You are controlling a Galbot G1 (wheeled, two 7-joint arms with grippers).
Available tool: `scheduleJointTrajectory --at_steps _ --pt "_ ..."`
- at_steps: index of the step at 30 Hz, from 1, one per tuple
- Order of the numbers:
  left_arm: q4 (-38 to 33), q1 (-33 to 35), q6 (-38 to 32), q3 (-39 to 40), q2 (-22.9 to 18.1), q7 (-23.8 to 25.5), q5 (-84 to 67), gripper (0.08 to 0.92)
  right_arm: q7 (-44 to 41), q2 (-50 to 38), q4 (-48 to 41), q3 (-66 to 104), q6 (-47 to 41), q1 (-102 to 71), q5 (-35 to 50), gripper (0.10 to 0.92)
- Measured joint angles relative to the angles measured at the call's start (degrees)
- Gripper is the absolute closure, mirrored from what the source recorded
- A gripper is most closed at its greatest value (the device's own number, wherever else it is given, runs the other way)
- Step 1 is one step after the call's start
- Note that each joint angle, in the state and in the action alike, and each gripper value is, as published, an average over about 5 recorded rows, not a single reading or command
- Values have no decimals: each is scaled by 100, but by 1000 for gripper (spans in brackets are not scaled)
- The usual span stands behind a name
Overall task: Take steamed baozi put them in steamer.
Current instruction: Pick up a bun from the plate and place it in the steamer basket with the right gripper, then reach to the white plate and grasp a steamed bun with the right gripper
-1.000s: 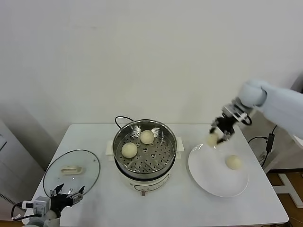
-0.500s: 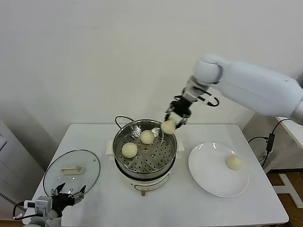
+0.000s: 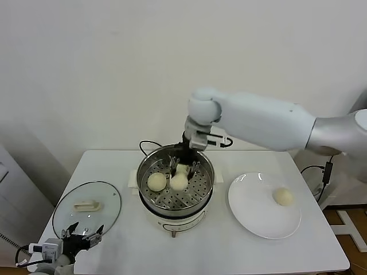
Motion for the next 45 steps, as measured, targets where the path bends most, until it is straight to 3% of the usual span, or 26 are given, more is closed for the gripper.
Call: scheduleJointTrajectory --at_steps 14,29,37,45 --pt "9 -4 -5 2 2 3 -4 177 45 189 51 136 339 -557 -724 528" --pt "54 24 -44 -13 -2 6 -14 177 154 276 -72 393 307 -791 -1238 217" --pt "96 17 -87 -54 25 9 -59 177 149 -137 -249 560 25 -416 -1104 203" --pt "49 -44 -75 -69 11 0 -97 177 30 -1154 -337 266 -795 269 -571 203"
